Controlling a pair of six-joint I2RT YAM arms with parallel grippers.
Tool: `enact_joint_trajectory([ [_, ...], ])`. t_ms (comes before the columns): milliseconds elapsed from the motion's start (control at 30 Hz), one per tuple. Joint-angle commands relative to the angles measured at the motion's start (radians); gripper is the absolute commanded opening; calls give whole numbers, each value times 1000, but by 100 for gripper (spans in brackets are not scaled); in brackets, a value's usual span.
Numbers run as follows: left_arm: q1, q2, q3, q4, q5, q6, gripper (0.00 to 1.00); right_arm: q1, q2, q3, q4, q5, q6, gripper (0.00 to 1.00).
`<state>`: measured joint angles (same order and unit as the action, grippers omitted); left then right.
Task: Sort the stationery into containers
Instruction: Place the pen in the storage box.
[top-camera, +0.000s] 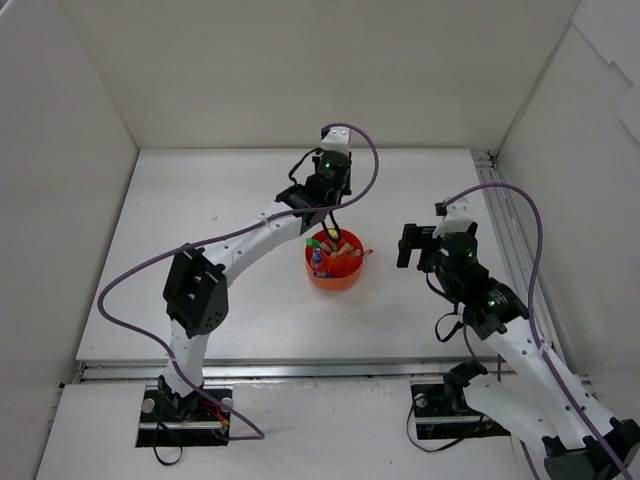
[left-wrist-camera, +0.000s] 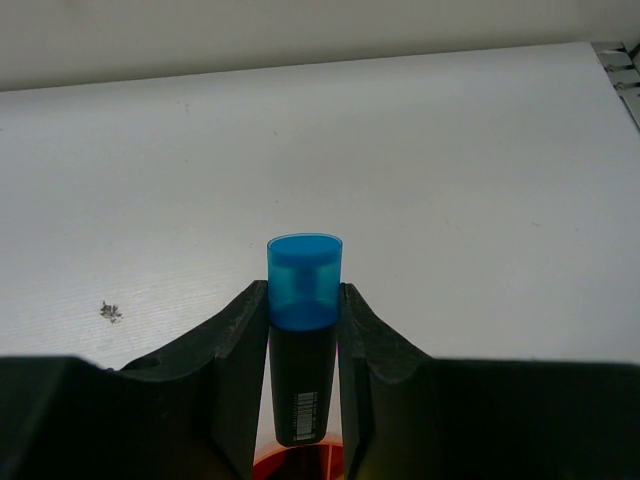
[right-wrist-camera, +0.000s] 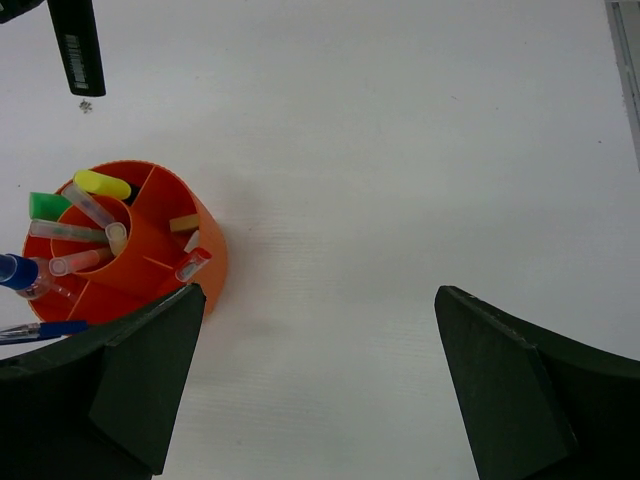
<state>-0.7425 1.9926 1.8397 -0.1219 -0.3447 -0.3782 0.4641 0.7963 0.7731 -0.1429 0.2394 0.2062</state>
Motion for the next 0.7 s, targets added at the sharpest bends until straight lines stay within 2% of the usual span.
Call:
enact_joint_trajectory([
  [0,-21,-29,1,79,-120,-30,2,-7,0,2,48,41,-21,98],
  [133,-21,-55,-49,94,-216,-71,4,-7,4,2,48,34,-21,98],
  [300,-21,-61,-80,53,-330,-203,4,-7,1,-1,46,31,-22,98],
  [533,-21,-98,-148,48,-330,-294,4,-5,6,2,48,32,-24,98],
  [667,-21,-144,-258,70,-321,-350,3,-5,6,0,48,31,-24,98],
])
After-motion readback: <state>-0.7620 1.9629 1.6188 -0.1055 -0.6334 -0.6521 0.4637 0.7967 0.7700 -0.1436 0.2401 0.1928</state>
